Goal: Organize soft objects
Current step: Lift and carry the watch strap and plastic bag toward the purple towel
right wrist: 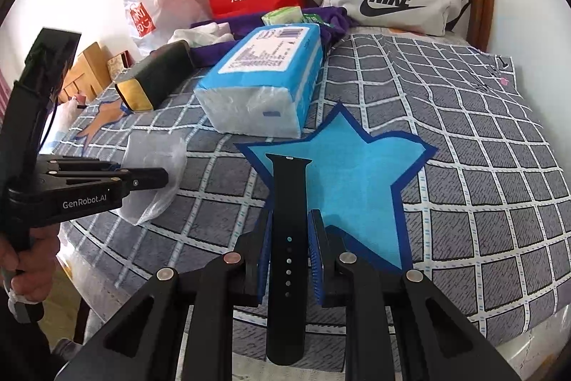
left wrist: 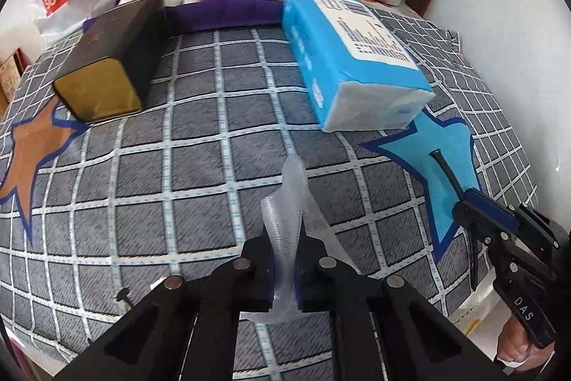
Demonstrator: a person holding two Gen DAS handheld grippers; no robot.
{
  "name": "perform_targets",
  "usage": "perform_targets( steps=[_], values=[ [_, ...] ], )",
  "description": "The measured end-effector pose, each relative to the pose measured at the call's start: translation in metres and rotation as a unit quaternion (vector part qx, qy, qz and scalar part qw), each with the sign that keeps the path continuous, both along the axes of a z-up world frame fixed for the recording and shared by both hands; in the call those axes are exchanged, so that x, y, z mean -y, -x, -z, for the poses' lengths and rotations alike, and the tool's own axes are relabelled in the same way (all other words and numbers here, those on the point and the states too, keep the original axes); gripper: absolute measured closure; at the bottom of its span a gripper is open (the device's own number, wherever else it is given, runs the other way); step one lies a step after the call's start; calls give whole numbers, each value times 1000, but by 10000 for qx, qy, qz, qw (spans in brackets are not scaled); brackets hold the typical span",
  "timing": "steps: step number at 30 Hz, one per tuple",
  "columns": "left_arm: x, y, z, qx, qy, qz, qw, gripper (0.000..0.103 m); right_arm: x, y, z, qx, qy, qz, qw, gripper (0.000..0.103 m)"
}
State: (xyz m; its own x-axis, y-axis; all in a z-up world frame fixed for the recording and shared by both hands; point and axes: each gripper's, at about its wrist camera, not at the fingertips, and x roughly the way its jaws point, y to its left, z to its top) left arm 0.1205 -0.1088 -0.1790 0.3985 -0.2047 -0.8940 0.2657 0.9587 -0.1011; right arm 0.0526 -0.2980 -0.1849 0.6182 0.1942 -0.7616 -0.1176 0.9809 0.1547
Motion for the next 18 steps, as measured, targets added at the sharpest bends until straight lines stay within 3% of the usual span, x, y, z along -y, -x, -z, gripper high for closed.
perform_targets(
  steps=[18],
  values=[
    [-90, -21, -37, 88, 412, -1115, 9929, 95, -55, -27, -63, 359, 186, -328, 9986, 83]
  ],
)
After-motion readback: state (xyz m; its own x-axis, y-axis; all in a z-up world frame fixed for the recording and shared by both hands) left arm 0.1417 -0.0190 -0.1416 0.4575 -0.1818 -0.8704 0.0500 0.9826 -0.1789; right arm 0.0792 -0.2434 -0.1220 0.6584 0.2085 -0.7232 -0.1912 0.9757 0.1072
